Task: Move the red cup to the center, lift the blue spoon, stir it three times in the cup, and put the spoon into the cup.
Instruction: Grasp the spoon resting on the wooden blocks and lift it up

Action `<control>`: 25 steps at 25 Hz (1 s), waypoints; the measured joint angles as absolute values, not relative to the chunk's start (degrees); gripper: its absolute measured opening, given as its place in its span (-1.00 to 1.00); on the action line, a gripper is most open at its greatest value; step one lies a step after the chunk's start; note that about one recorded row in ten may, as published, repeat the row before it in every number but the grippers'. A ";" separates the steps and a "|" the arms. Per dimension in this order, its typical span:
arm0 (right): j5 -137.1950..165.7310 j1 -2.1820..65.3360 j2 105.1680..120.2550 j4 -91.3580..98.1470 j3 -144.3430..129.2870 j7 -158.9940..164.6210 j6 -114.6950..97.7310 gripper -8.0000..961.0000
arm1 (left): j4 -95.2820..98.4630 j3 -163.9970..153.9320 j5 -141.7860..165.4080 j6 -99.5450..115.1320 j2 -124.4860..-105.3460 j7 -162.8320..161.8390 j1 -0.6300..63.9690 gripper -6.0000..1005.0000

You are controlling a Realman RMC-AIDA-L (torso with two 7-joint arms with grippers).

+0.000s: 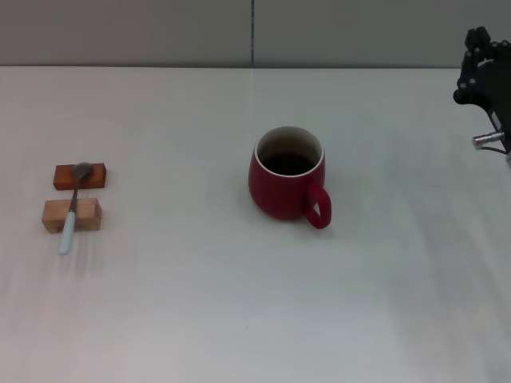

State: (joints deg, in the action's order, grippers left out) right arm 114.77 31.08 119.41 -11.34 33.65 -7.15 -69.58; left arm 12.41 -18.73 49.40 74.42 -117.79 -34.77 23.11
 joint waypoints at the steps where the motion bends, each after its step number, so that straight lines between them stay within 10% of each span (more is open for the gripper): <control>1: 114.77 30.92 119.41 -11.40 34.06 -7.13 -70.18 -0.91 | 12.40 -18.73 49.40 74.42 -117.79 -34.77 23.09 0.65; 25: 114.79 27.35 119.15 -11.51 39.27 -7.02 -82.19 -0.72 | 11.47 -18.90 49.87 74.89 -117.86 -35.34 22.21 0.65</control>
State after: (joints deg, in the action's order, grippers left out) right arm 114.79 27.35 119.15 -11.51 39.27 -7.02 -82.19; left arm 11.47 -18.90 49.87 74.89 -117.86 -35.34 22.21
